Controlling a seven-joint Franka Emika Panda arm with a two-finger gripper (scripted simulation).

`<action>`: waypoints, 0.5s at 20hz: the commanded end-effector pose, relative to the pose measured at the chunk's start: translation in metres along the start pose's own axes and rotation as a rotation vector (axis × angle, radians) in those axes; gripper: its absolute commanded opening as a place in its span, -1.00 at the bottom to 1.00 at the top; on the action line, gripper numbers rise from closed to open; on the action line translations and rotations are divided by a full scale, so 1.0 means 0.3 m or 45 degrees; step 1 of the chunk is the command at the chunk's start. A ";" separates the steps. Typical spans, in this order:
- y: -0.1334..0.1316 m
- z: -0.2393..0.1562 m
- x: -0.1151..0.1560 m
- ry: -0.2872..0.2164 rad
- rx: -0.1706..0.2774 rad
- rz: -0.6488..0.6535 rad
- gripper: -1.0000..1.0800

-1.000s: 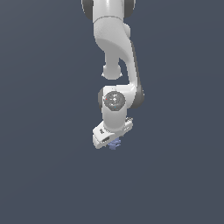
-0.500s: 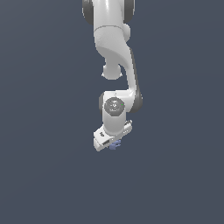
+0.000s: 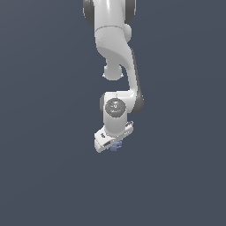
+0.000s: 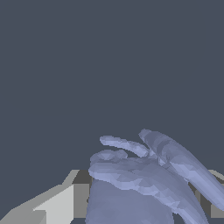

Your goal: Pick up the object and move it to a goal position.

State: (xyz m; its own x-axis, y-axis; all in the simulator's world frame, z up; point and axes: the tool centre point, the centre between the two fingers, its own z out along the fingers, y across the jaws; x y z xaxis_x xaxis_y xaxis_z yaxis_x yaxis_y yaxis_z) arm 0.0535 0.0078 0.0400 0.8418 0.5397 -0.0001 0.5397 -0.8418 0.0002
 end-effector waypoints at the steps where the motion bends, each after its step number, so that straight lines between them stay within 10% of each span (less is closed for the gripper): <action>1: 0.003 -0.004 -0.002 0.000 0.000 0.000 -1.00; 10: 0.113 -0.125 -0.082 0.000 0.000 0.000 -1.00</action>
State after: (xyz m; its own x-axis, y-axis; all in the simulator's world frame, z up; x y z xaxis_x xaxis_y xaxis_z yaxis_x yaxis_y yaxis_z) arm 0.0514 -0.0230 0.0678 0.8410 0.5410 -0.0008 0.5410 -0.8410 -0.0010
